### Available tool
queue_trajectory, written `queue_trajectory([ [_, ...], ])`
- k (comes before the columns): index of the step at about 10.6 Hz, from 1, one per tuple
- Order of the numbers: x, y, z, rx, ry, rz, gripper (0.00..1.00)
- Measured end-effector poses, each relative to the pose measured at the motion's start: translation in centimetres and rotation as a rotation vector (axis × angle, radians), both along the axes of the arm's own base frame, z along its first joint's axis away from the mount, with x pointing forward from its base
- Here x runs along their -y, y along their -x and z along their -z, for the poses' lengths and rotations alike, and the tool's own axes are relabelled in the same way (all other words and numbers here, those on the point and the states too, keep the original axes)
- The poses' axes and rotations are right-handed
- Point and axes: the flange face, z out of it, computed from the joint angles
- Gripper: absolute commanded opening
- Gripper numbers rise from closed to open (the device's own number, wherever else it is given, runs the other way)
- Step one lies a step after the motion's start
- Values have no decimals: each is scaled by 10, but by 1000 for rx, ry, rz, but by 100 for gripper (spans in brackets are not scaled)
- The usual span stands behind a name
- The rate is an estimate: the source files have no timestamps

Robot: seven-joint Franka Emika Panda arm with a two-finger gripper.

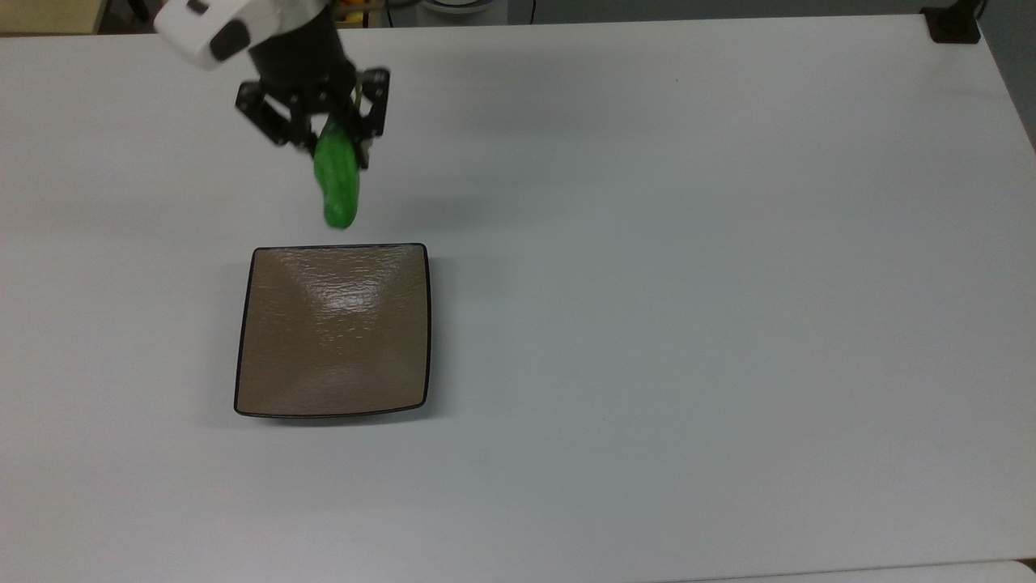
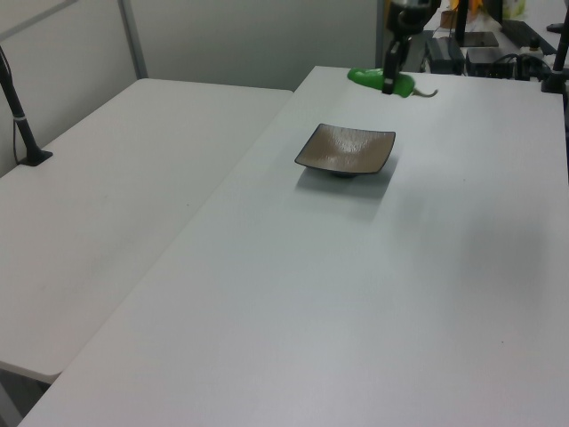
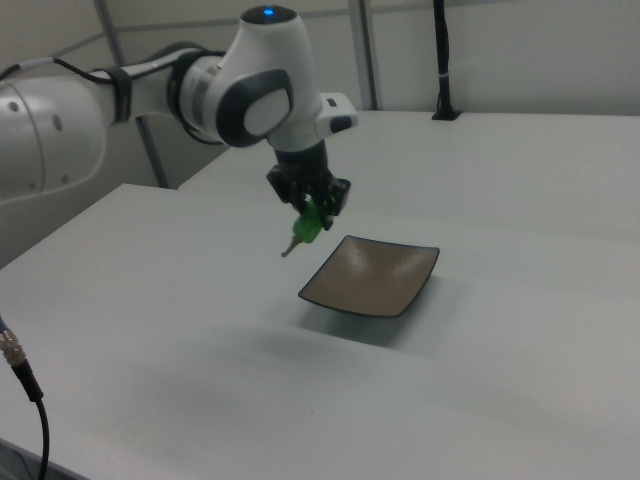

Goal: Chili peppers are placed on a ceramic plate
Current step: 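Lower the chili pepper onto the plate and open the gripper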

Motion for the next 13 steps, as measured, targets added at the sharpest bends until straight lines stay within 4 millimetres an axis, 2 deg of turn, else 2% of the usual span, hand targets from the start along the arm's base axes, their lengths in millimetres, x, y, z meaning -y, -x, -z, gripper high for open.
queue_trajectory([
  [3,18,-28,35,79,4,48,0],
  [7,21,-56,92,136,41,70,0],
  [10,25,-71,138,163,69,82,0],
  [12,24,-77,160,174,80,83,1],
  [13,22,-80,167,183,84,83,18],
])
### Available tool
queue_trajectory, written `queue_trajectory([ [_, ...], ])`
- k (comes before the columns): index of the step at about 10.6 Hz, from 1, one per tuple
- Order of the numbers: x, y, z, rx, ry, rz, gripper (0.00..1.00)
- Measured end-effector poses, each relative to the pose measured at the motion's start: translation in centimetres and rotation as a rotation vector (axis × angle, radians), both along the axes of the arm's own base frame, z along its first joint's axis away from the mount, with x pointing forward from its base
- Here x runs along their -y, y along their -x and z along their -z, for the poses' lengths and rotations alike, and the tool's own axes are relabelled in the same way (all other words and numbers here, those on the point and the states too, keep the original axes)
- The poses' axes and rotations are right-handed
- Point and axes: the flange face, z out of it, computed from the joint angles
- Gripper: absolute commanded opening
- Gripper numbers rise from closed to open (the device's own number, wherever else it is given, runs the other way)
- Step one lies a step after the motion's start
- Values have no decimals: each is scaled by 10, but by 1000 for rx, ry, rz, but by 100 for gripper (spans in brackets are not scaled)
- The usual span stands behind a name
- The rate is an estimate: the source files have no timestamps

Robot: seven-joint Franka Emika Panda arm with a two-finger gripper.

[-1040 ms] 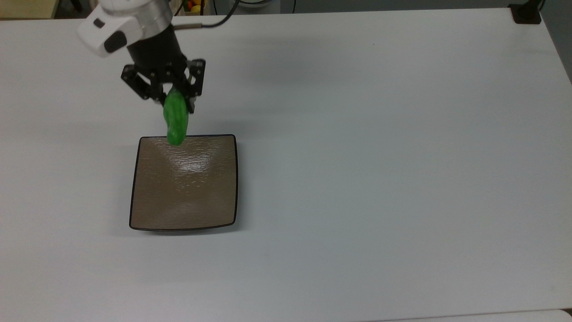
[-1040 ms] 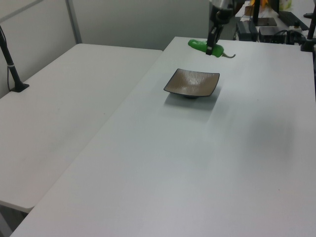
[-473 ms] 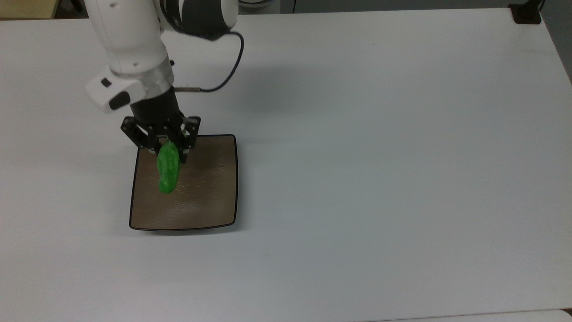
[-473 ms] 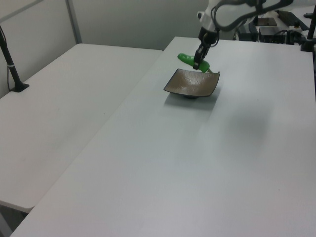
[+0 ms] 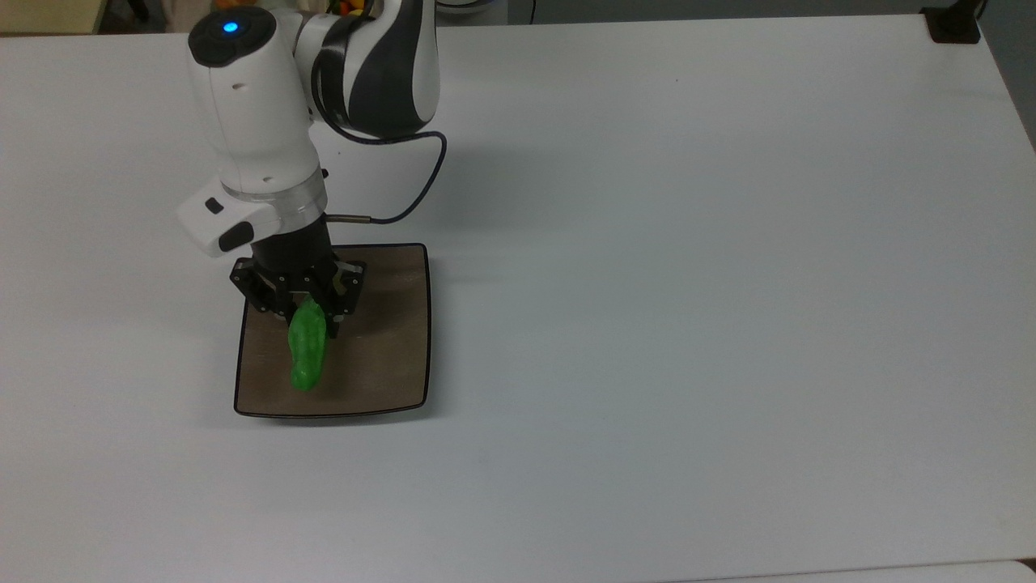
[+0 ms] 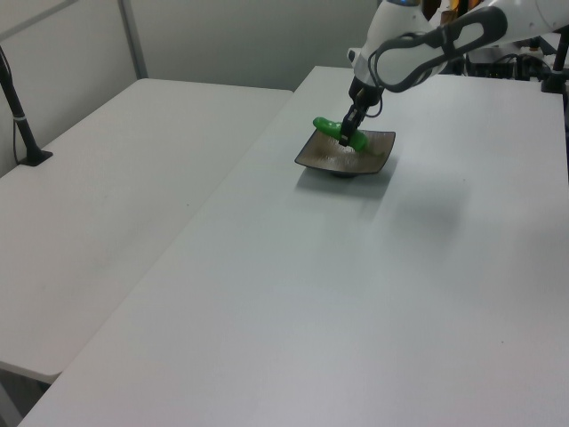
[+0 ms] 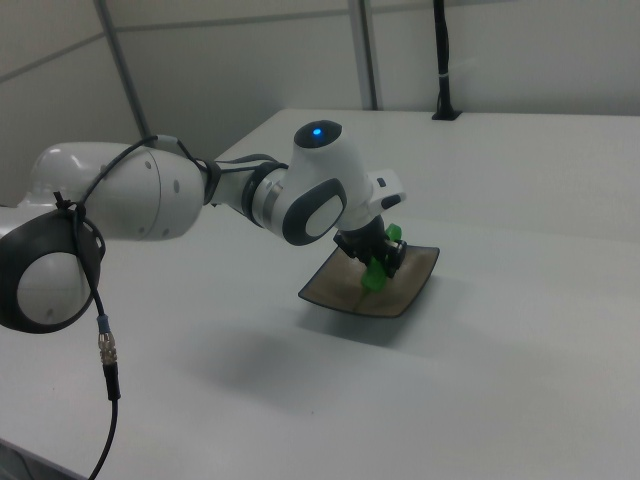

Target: Chili peppers are placed on a ceramic plate

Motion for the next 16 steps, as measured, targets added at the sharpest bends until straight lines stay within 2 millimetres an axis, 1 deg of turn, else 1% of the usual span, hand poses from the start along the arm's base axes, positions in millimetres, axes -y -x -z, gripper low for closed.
queue_trajectory([
  [1,-1,-2,5,12,4,0,57],
  [2,-3,-3,10,15,5,-2,81],
  [3,-6,-4,13,14,4,-7,100],
  [6,-14,-5,13,16,-2,-18,100],
  [7,-18,-7,9,23,-2,-23,100],
  [8,-21,-8,0,39,-2,-28,100],
  [9,-23,-8,-15,45,-6,-32,100],
  [10,-25,-3,-36,21,-21,-41,100],
  [11,-27,7,-67,-16,-42,-49,100],
  [12,-28,21,-100,-55,-66,-54,100],
  [13,-29,39,-134,-98,-90,-58,100],
  [14,-30,59,-164,-143,-108,-64,100],
  [16,-33,101,-213,-239,-114,-58,100],
])
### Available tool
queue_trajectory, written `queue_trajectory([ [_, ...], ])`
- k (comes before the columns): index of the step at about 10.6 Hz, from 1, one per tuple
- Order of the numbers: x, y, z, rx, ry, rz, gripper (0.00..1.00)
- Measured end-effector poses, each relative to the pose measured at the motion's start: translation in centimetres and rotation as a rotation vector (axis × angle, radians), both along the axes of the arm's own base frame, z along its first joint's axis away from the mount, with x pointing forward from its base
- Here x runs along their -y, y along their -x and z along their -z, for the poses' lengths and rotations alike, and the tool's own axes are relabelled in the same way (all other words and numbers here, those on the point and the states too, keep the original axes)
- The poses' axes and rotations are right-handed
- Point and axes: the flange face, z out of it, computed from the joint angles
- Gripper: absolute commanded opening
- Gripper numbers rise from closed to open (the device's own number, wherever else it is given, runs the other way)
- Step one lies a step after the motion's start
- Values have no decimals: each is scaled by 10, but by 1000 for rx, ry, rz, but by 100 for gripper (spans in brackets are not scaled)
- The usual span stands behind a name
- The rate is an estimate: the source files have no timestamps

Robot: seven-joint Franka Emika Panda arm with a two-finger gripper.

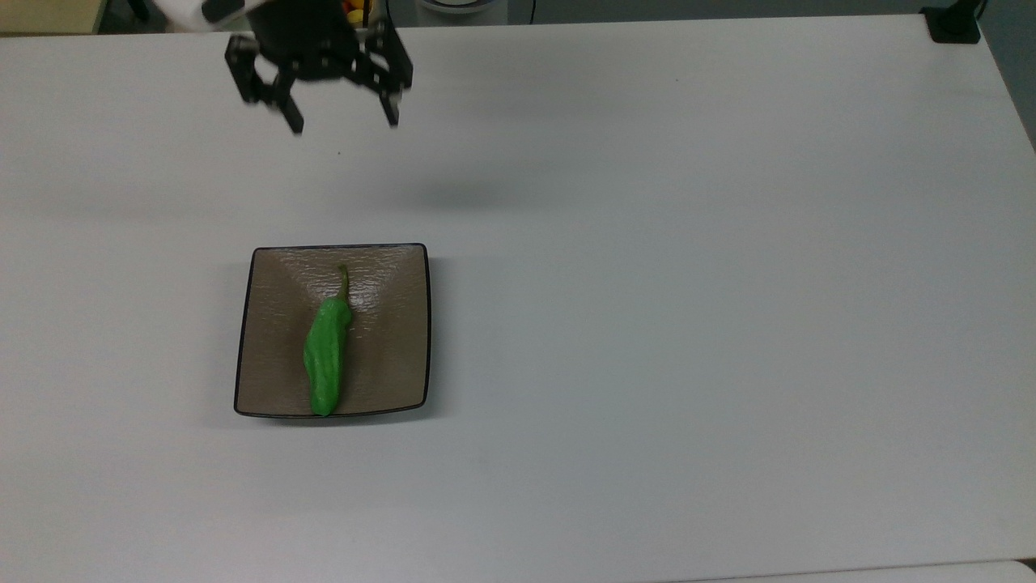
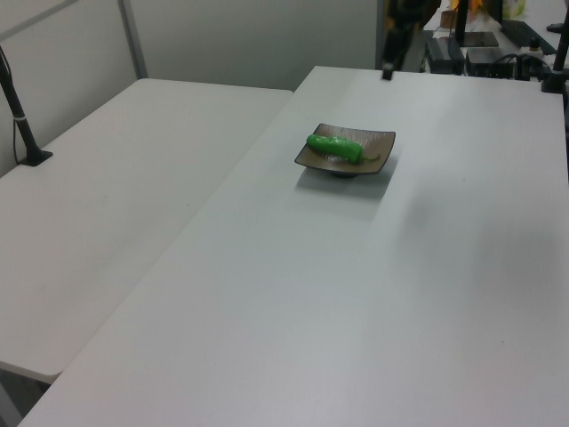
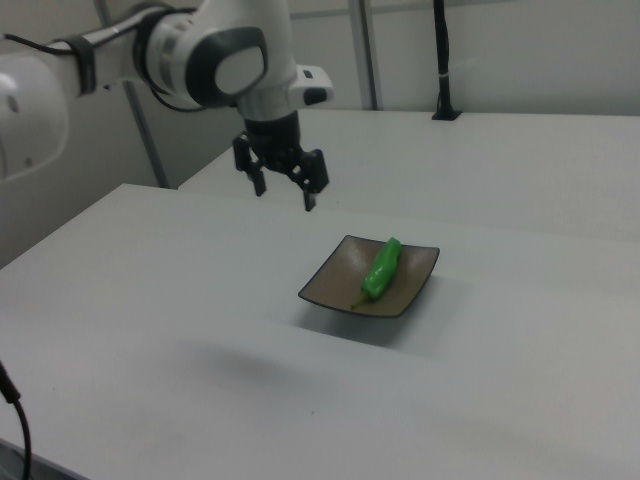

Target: Chili peppers are placed on a ceramic plate

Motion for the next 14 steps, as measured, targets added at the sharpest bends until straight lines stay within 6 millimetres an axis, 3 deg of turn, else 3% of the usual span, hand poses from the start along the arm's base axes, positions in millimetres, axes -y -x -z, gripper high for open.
queue_trajectory([
  [2,-10,32,-30,-67,2,-3,100],
  [5,-53,61,-56,-104,31,-17,100],
  [9,-111,59,-41,-83,68,-29,100],
  [14,-118,53,-27,-44,105,-44,100],
])
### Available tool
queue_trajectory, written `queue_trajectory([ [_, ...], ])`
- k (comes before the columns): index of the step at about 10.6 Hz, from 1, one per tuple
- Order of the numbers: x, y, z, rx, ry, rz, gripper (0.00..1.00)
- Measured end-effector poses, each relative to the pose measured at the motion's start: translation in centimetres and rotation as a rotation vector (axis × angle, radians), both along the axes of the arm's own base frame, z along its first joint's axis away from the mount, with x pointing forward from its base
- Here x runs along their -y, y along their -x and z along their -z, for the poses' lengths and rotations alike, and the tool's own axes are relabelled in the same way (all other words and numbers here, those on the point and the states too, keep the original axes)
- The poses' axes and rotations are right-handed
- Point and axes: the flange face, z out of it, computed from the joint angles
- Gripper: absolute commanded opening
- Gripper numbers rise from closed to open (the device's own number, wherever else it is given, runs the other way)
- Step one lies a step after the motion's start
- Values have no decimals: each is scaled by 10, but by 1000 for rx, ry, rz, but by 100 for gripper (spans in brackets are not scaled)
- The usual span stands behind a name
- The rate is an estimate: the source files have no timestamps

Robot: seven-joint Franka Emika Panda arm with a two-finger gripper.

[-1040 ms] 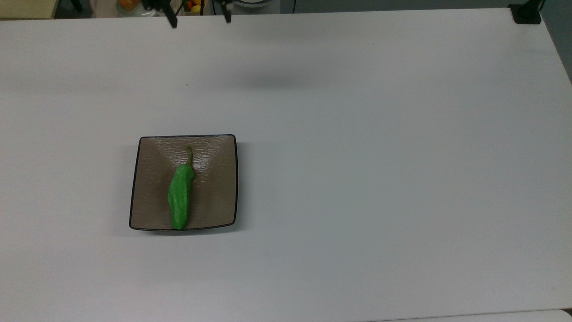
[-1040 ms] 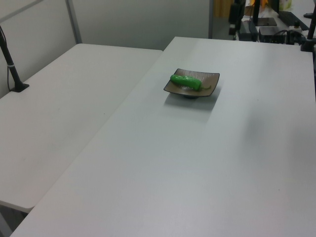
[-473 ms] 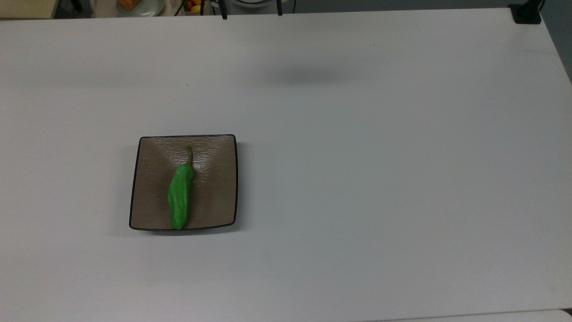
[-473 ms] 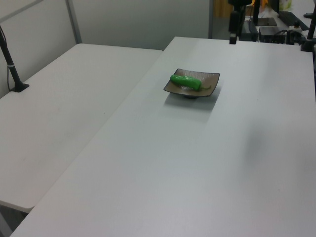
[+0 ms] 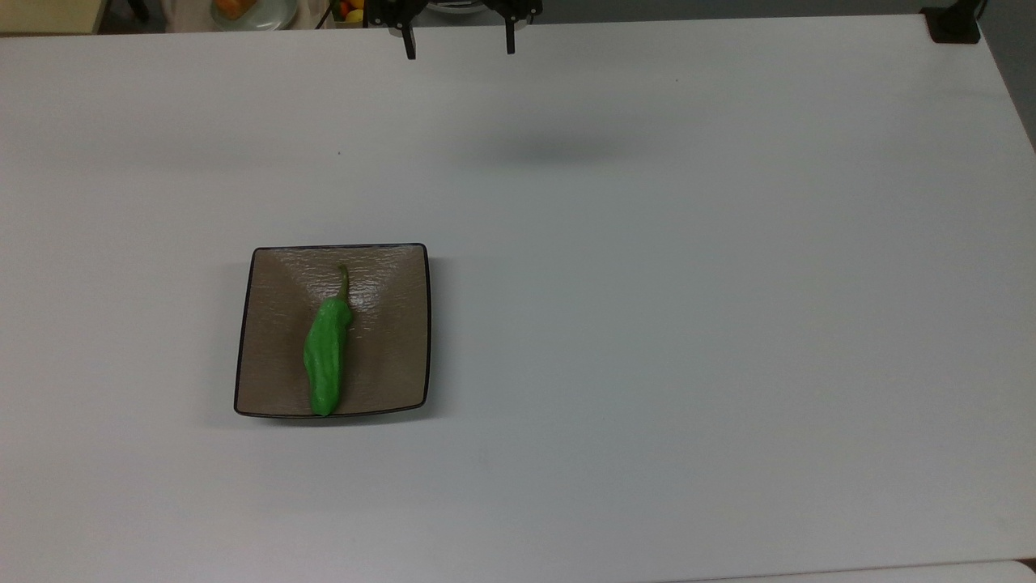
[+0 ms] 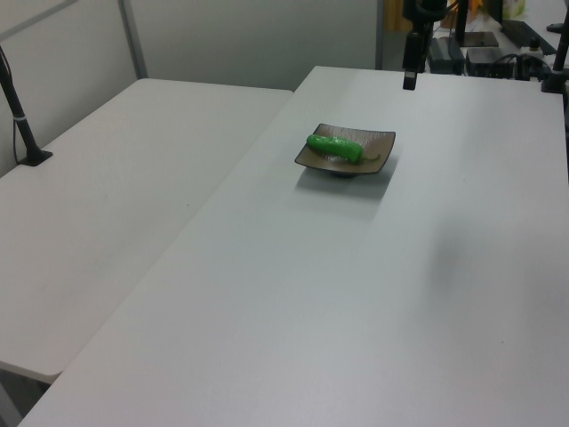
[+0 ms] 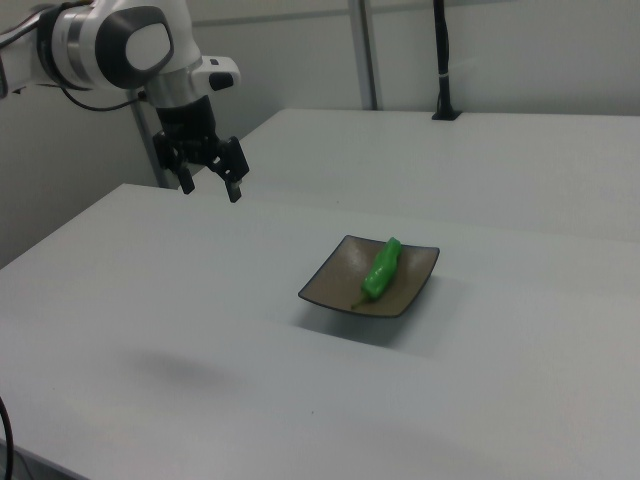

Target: Chili peppers are placed on a ceramic plate

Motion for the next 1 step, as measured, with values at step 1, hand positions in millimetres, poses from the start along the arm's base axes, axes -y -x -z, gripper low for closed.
queue_trajectory([
  [1,0,0,0,0,0,0,100],
])
